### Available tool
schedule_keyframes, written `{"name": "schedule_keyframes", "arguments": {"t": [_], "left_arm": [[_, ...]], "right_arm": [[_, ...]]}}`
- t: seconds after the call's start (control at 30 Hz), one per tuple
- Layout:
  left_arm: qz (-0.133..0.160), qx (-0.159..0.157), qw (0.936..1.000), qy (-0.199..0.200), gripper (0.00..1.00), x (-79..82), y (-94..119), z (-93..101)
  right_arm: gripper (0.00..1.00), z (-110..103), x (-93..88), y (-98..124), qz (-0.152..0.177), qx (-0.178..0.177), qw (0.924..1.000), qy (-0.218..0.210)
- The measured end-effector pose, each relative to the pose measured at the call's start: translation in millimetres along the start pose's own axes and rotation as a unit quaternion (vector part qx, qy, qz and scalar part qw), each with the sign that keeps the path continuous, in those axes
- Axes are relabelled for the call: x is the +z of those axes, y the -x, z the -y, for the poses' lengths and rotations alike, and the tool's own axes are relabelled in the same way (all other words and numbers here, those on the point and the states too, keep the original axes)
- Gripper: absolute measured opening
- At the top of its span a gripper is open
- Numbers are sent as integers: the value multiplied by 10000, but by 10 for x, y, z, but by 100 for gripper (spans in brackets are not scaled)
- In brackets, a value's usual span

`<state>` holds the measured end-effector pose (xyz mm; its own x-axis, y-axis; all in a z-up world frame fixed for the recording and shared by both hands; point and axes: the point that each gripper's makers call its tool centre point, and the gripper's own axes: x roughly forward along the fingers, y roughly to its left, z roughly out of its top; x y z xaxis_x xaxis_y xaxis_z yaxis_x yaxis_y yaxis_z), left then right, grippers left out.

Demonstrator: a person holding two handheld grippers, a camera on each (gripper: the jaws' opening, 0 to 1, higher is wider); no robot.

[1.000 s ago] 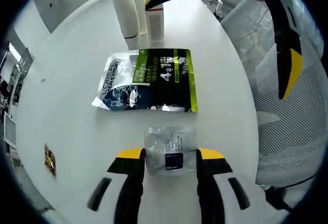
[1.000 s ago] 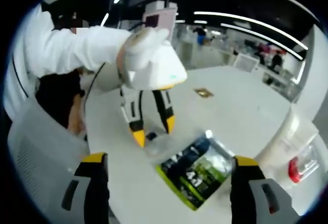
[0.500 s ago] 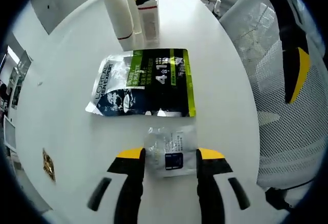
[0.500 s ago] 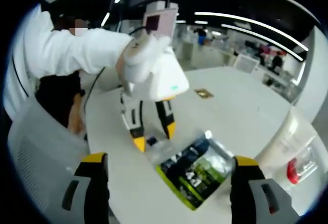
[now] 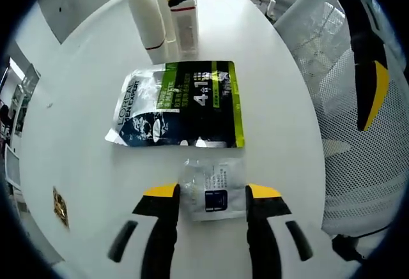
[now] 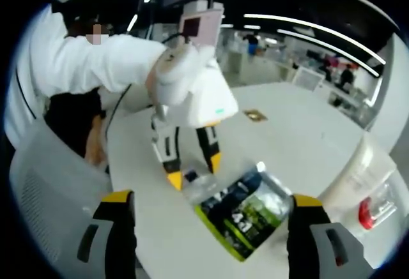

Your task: Arrange the skincare products in the storage area until every visible bottle or jar stands upright without overlapping.

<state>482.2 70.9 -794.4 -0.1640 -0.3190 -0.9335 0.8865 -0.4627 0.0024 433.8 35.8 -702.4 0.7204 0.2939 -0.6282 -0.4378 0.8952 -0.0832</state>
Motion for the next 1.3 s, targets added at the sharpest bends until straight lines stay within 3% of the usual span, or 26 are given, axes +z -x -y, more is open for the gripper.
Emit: {"name": "schedule_keyframes", "arguments": {"t": [0.6,0.87,1.3], "left_arm": [[31,189,9998,69,47,-97,190,-123],[-20,478,9988,144,47,-193,353,-419],[-128,604,9978,252,47,-352,449,-733]], "right_arm": [[99,-18,-46,-2,-88,2,10000,16],[99,-17,-52,-13,-99,13,9999,19],[99,46,-81,-7,-140,-86,9999,-48]]}}
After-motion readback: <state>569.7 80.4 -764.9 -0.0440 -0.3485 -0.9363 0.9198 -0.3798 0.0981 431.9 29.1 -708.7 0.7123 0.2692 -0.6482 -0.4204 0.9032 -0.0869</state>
